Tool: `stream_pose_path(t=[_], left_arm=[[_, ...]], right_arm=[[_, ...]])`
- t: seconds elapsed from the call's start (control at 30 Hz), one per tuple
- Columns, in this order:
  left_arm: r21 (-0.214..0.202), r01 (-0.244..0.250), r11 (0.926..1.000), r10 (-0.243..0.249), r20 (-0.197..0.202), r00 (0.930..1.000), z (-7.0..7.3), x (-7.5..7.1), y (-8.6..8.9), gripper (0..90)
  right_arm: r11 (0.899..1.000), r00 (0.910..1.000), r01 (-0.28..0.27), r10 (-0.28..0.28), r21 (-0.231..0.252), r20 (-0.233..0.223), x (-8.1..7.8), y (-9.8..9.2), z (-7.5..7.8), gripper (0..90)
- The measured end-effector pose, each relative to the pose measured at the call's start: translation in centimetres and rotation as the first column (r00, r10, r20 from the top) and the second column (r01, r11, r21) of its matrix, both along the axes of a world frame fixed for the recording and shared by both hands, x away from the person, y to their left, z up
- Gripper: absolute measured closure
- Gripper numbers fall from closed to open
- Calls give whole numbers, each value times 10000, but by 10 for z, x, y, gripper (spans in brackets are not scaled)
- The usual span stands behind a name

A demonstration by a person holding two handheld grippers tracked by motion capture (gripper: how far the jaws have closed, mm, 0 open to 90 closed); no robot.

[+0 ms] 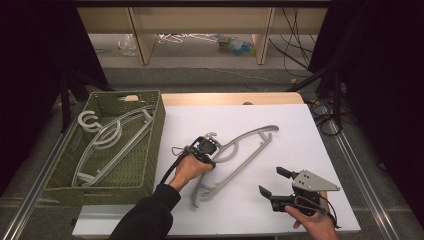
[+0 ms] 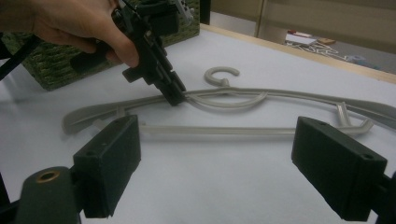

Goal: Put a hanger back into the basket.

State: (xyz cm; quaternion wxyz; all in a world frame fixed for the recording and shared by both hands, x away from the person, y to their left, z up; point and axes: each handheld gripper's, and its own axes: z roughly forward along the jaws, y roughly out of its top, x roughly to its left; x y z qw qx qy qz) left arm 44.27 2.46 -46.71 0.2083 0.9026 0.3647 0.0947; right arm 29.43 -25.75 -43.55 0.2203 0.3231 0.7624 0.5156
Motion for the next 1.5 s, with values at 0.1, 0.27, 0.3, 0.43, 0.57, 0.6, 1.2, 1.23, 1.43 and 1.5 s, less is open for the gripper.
stream_pose_path(t=[0.1, 0.27, 0.3, 0.43, 0.57, 0.6, 1.2, 1.23, 1.43, 1.5], left_arm=[[-112, 24, 9999, -25, -58, 10000, 0, 1, 1, 759], [-616, -275, 9977, 281, 80, 9996, -1, 5, 10, 804], [-680, -332, 9971, 339, 92, 9994, -1, 5, 11, 806], [-936, -274, 9952, 306, 332, 9990, 4, 6, 15, 808], [-1195, -197, 9926, 272, 619, 9977, 12, 4, 19, 809], [-1388, -230, 9901, 333, 722, 9968, 14, 3, 20, 809], [-2141, 220, 9766, 99, 1466, 9891, 38, -14, 39, 816], [-2120, 257, 9769, 69, 1515, 9884, 37, -14, 39, 816], [-2389, 159, 9709, 191, 1435, 9895, 34, -20, 41, 815], [-2310, 285, 9725, 60, 1473, 9891, 35, -22, 42, 815]], right_arm=[[10000, 10000, -12, 11, -32, -38, -1, 0, 1, 167], [10000, 10000, 12, -12, 2, -45, 0, -1, 1, 167], [10000, 10000, 5, -6, -47, -69, 0, -2, 0, 167], [10000, 9998, 46, -45, 67, -202, 0, -1, 0, 167], [10000, 10000, -4, 4, 14, -36, 0, -1, 0, 167], [10000, 10000, 34, -34, 25, -32, 0, -1, 0, 167], [10000, 10000, 11, -11, -38, -36, 1, 0, -1, 167], [10000, 10000, 15, -15, -55, -43, 1, 0, -1, 167], [9997, 9994, -99, 106, -224, 315, 22, 1, 1, 170], [9988, 9993, -133, 150, -479, 351, 37, 0, 3, 176]])
